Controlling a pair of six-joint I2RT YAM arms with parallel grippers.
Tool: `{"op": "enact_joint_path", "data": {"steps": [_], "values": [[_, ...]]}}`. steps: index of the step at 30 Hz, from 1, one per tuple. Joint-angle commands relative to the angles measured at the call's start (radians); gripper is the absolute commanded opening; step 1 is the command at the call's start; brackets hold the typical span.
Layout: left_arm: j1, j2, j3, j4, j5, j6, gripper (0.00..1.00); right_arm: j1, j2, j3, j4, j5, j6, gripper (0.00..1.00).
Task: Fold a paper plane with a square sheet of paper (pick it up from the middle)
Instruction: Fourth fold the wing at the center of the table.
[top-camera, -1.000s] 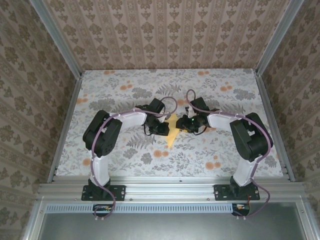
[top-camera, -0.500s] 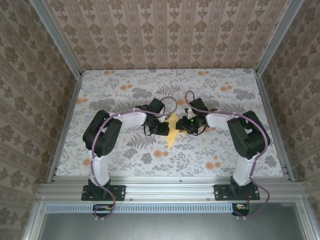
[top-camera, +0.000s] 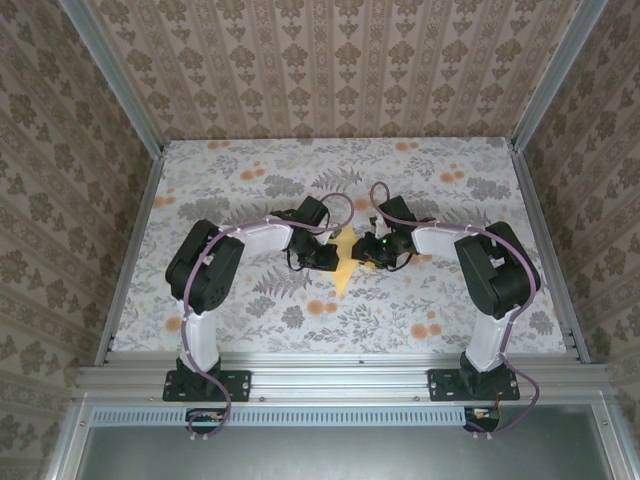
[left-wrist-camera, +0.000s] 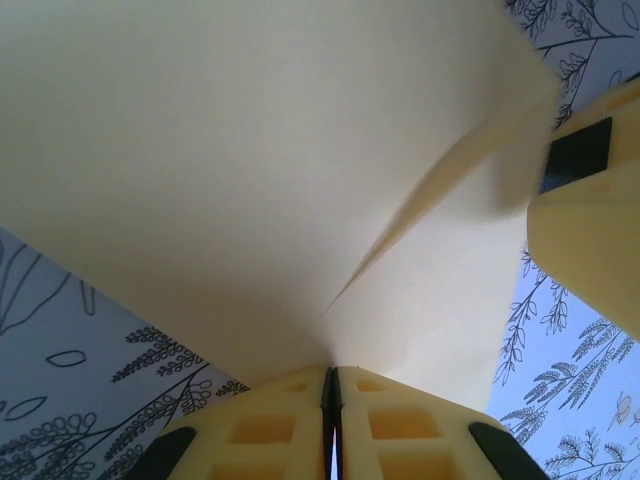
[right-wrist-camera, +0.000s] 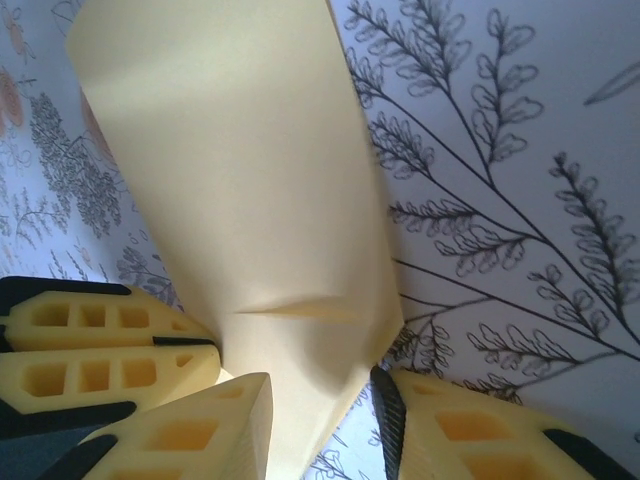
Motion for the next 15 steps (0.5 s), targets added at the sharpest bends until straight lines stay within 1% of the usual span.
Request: {"op": "enact_joint_path", "data": {"steps": [1,5,8,15], "values": [[0.008,0.054,-0.029,-0.017,-0.029,0.029,0.12,0.000,-0.049,-0.009,-0.048,0.026,-0.016,0.37],[0.008,0.055,-0.025,-0.019,-0.029,0.031,0.11,0.000,-0.044,-0.006,-0.032,0.009,-0.007,0.37],[0.009,0.054,-0.024,-0.019,-0.029,0.029,0.11,-0.001,-0.036,-0.002,0.012,-0.027,0.011,0.36],[0.008,0.055,-0.028,-0.018,-0.029,0.029,0.12,0.002,0.001,0.025,-0.006,-0.022,0.006,0.35]]}}
